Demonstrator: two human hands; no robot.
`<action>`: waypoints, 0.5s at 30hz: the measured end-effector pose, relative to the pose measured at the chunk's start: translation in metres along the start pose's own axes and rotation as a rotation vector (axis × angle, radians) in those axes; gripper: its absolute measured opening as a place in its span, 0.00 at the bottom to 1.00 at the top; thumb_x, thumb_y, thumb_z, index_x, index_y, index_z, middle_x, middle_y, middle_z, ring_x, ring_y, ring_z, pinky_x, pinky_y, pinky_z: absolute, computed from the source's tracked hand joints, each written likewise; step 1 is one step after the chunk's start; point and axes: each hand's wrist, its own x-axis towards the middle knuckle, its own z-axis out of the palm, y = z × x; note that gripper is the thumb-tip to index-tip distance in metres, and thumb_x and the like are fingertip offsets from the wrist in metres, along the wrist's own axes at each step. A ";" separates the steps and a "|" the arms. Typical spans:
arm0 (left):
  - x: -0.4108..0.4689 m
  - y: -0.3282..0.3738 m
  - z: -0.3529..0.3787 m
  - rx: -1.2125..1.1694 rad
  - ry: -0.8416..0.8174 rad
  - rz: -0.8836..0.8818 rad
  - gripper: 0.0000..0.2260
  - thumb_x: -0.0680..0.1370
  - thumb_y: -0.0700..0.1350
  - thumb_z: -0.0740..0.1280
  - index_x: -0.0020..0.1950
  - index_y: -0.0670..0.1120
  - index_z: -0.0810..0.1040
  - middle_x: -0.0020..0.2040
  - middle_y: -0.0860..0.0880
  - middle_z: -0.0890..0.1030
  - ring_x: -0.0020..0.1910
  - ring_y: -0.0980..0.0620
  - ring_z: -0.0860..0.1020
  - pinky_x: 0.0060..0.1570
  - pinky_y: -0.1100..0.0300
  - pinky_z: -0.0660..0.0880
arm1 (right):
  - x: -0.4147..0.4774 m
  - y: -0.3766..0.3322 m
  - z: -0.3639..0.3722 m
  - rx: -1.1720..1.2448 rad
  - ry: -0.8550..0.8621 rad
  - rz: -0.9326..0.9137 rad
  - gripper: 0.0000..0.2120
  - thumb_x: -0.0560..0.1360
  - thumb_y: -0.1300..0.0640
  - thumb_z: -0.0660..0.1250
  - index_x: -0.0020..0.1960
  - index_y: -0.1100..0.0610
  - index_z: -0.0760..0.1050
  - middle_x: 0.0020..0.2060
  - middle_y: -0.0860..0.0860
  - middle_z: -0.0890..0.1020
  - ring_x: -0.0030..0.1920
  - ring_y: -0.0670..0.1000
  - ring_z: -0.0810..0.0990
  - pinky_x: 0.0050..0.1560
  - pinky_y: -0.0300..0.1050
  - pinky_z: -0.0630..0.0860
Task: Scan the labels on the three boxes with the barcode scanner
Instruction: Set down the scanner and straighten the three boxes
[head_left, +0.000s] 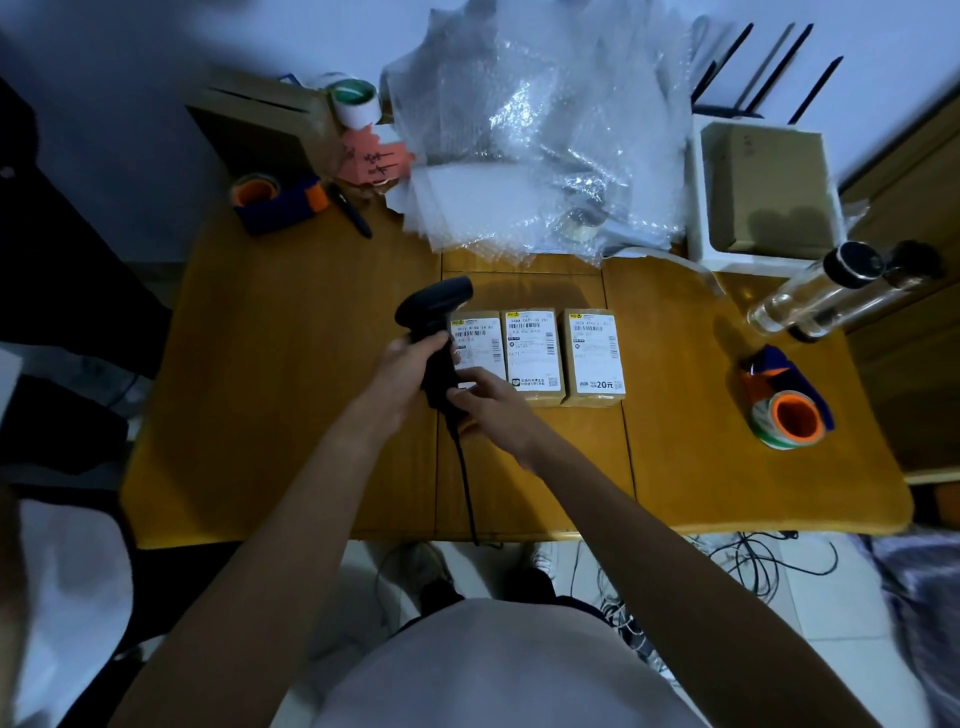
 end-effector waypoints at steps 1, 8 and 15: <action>0.001 -0.002 -0.004 0.093 0.043 0.014 0.05 0.82 0.44 0.66 0.54 0.46 0.81 0.48 0.48 0.85 0.49 0.50 0.83 0.54 0.54 0.78 | 0.002 0.001 0.004 -0.019 0.013 0.002 0.17 0.83 0.52 0.63 0.70 0.56 0.71 0.56 0.57 0.83 0.53 0.56 0.84 0.54 0.52 0.81; 0.007 -0.020 -0.031 0.291 0.132 0.023 0.07 0.82 0.42 0.65 0.60 0.47 0.78 0.52 0.48 0.82 0.54 0.45 0.82 0.59 0.45 0.79 | 0.027 0.004 0.035 -0.139 0.087 0.021 0.20 0.84 0.51 0.61 0.72 0.59 0.69 0.58 0.56 0.81 0.53 0.57 0.83 0.54 0.55 0.81; 0.023 -0.029 -0.051 0.321 0.158 -0.021 0.16 0.83 0.41 0.66 0.70 0.40 0.75 0.61 0.43 0.80 0.59 0.45 0.79 0.60 0.50 0.78 | 0.048 0.008 0.053 -0.235 0.025 0.087 0.22 0.84 0.53 0.61 0.75 0.56 0.63 0.58 0.56 0.80 0.55 0.58 0.83 0.57 0.60 0.81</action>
